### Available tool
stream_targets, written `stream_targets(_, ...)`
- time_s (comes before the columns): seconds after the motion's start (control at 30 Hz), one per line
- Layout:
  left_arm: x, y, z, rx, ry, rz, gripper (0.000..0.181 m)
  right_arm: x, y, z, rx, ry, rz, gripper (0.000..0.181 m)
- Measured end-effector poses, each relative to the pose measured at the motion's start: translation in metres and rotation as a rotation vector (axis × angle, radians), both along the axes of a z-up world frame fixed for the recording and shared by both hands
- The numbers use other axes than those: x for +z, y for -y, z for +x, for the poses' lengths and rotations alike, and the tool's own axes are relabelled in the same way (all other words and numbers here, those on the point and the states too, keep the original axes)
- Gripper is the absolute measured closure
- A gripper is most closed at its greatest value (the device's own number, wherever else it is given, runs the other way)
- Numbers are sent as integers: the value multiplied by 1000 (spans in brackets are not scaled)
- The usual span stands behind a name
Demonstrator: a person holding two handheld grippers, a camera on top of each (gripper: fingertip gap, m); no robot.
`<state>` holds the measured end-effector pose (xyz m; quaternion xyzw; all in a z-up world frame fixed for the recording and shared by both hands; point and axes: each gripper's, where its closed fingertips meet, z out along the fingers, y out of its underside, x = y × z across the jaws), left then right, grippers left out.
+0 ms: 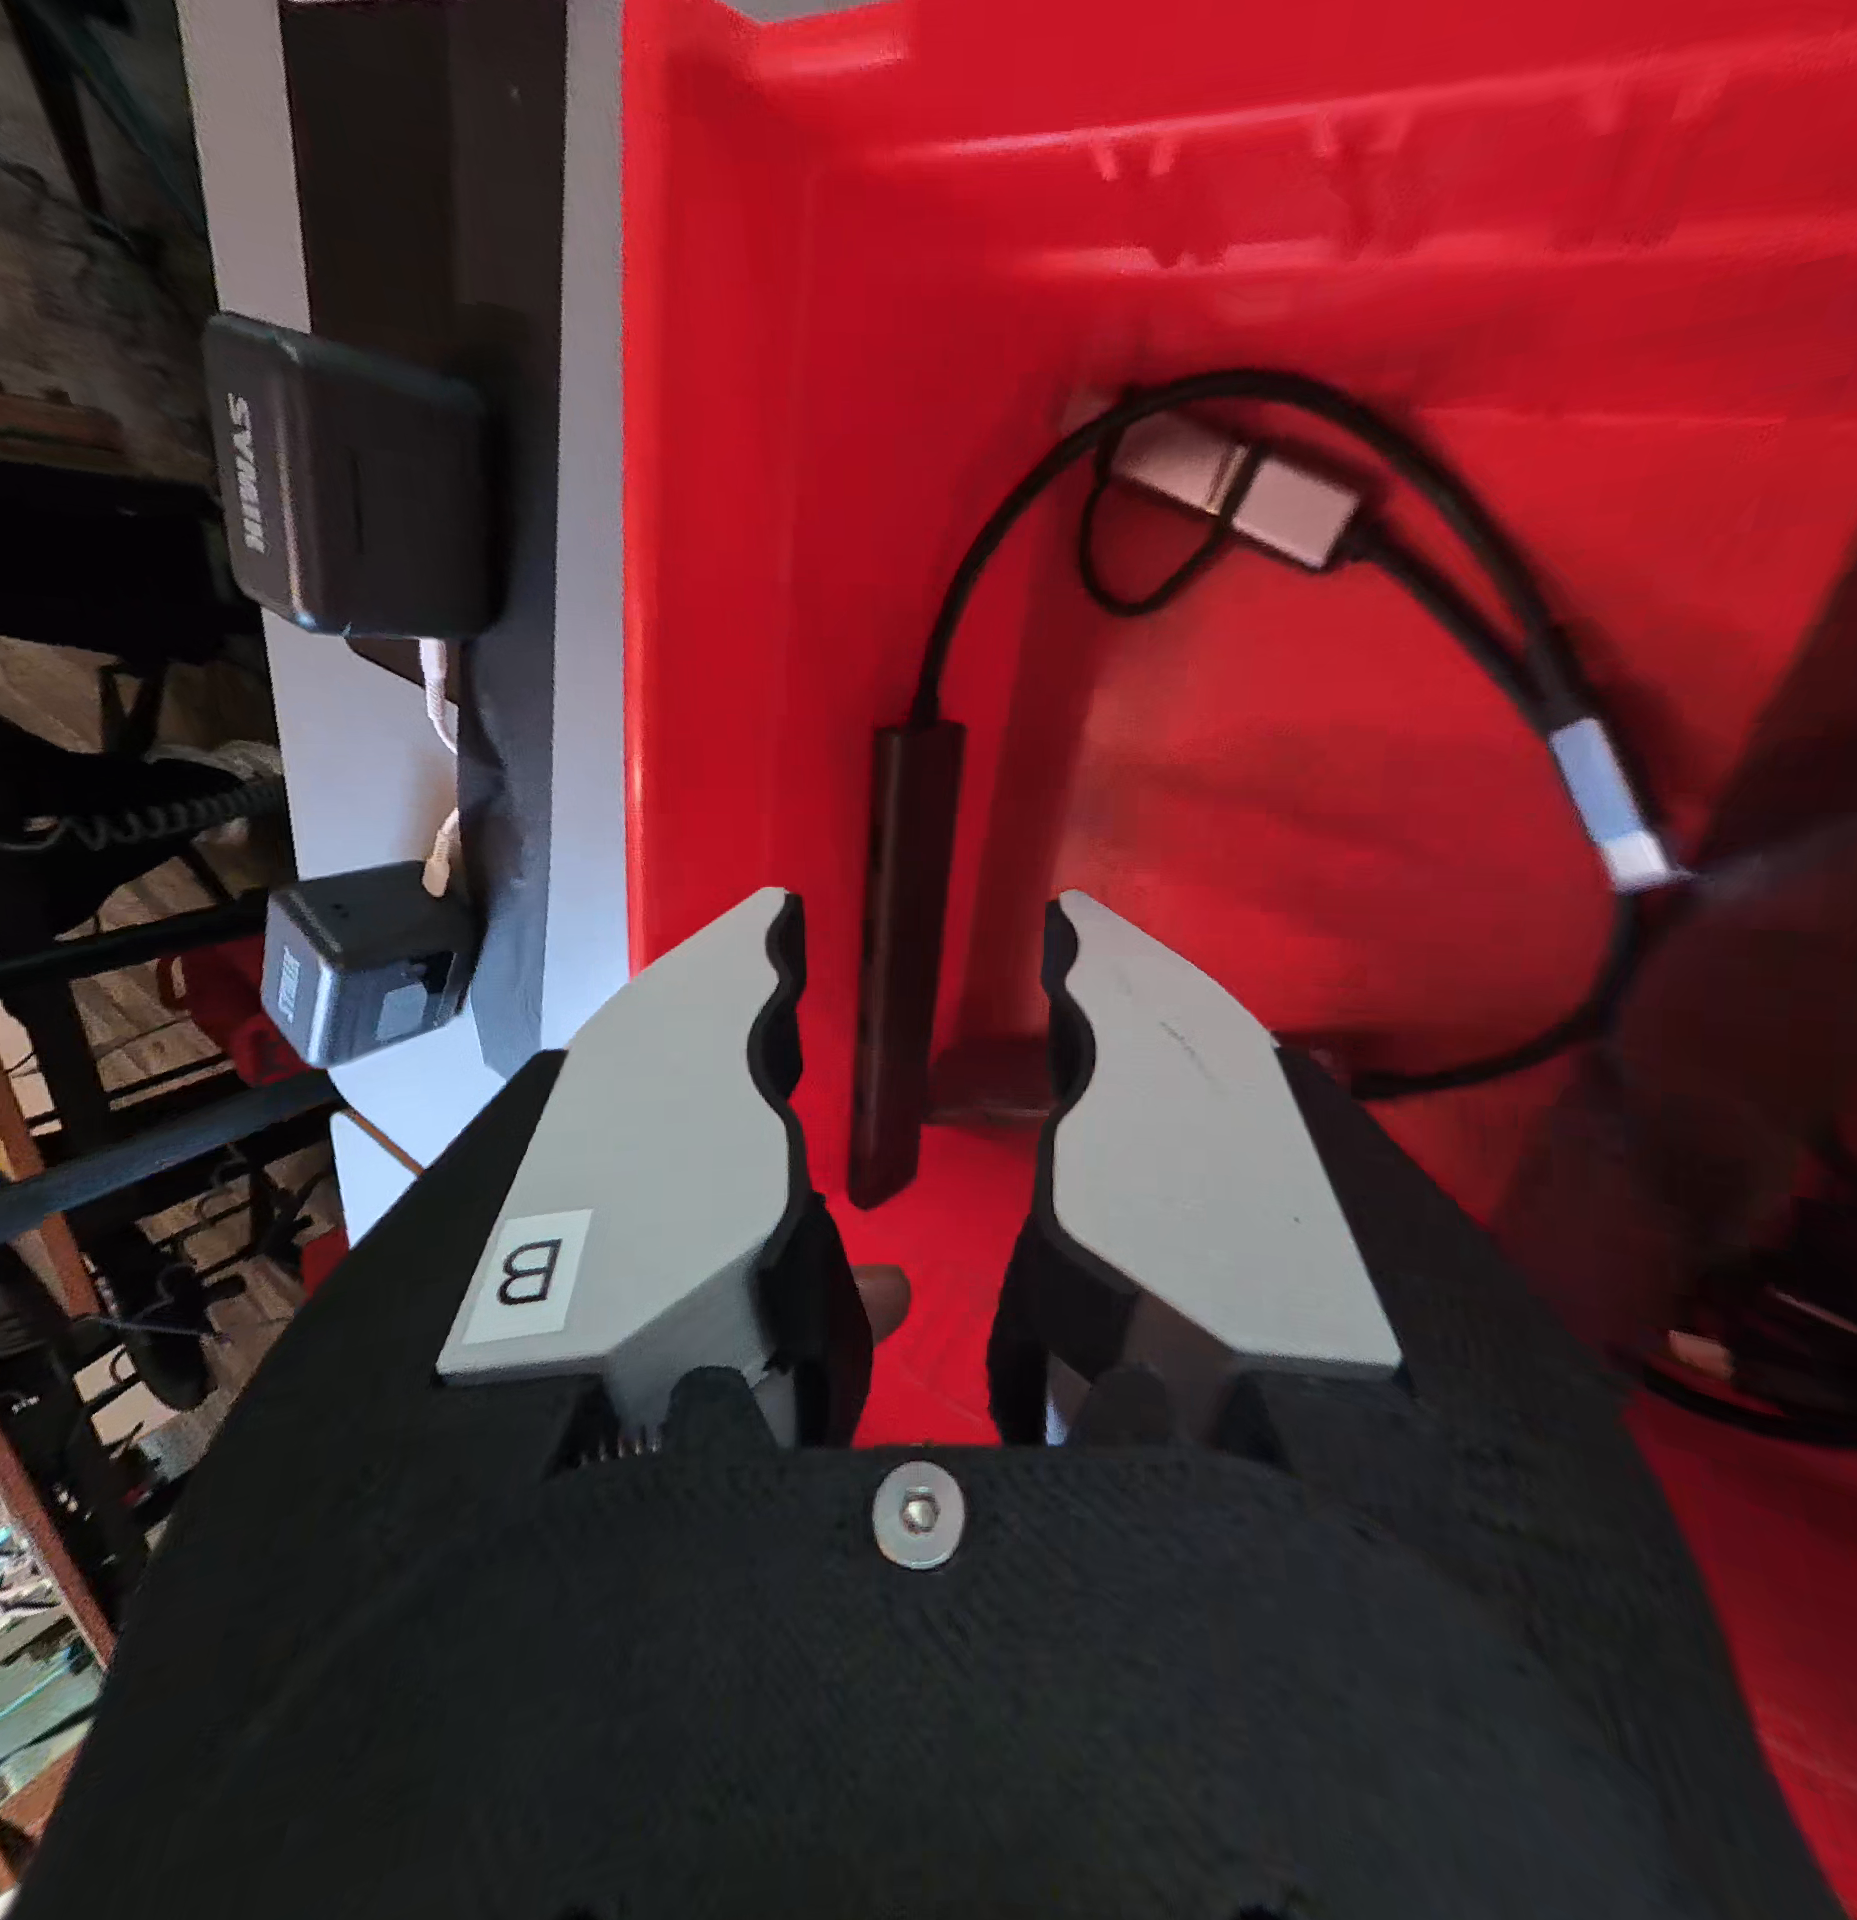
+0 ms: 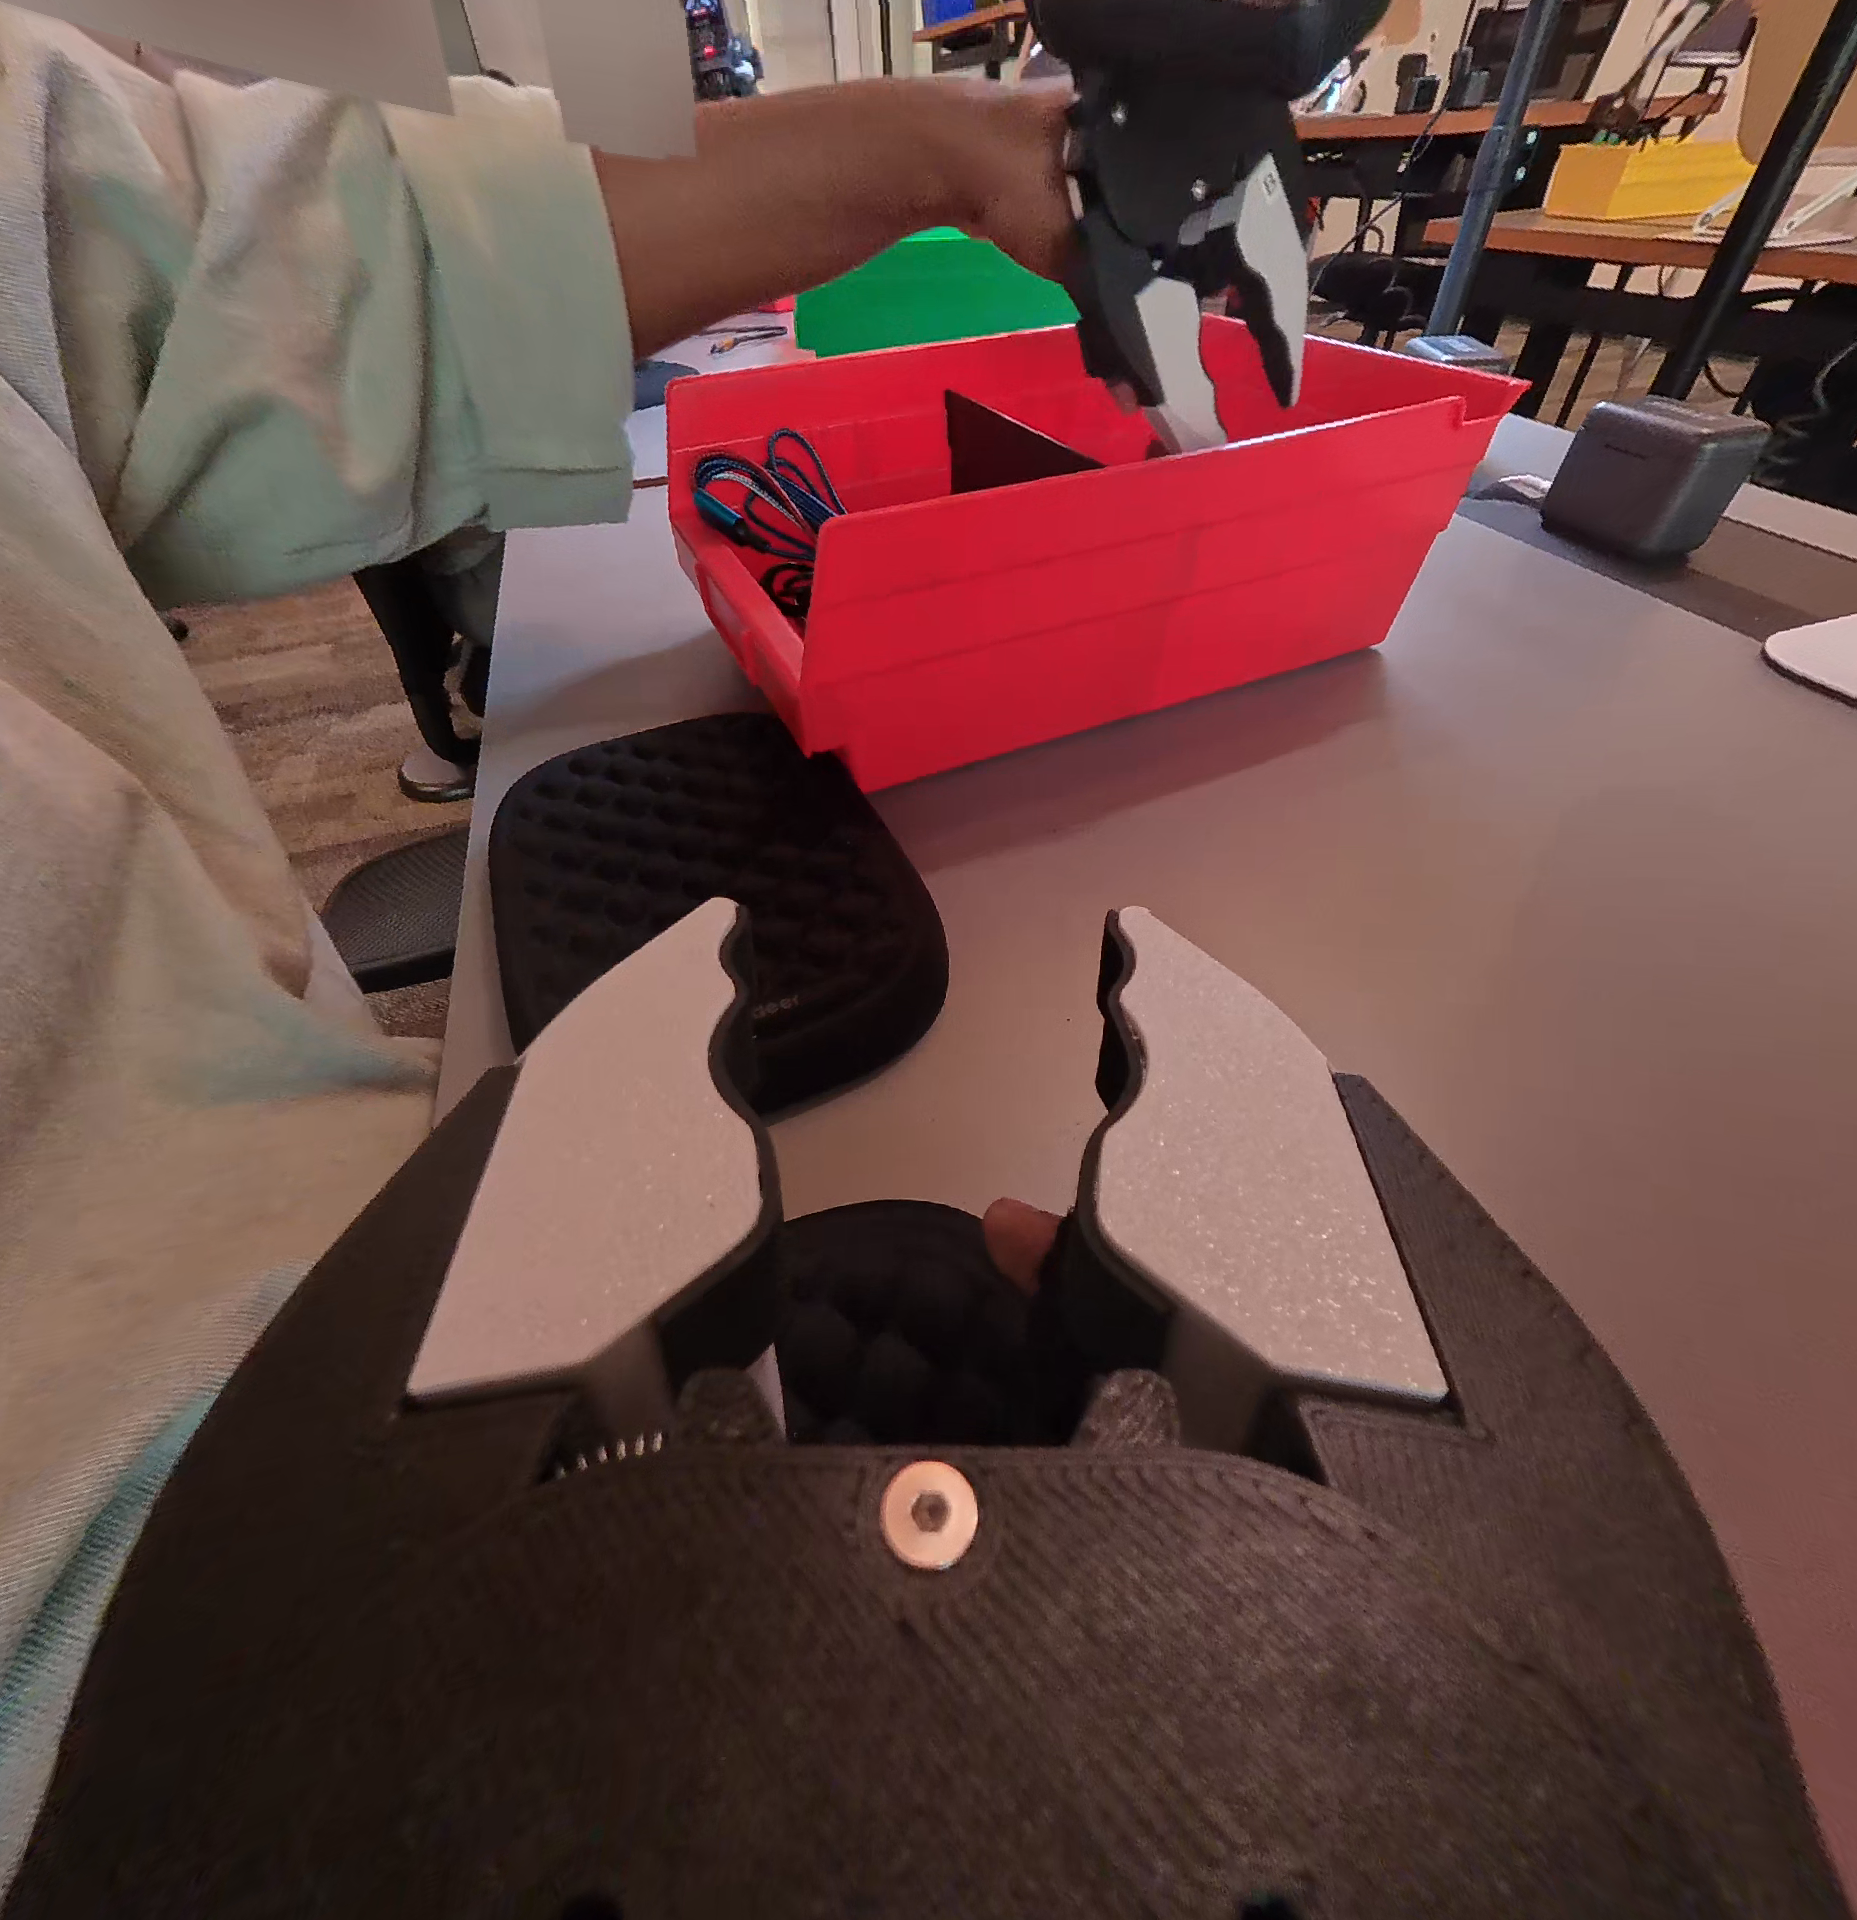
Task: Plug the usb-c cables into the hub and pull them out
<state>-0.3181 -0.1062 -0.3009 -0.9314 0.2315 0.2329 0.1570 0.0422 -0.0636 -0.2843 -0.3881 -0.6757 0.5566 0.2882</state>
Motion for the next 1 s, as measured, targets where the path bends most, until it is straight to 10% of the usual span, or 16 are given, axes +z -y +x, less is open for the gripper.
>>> stream_targets(1.0, -58, 4, 7, -113, 13, -376, 148, 1, -8, -3, -20, 28, -81, 121)
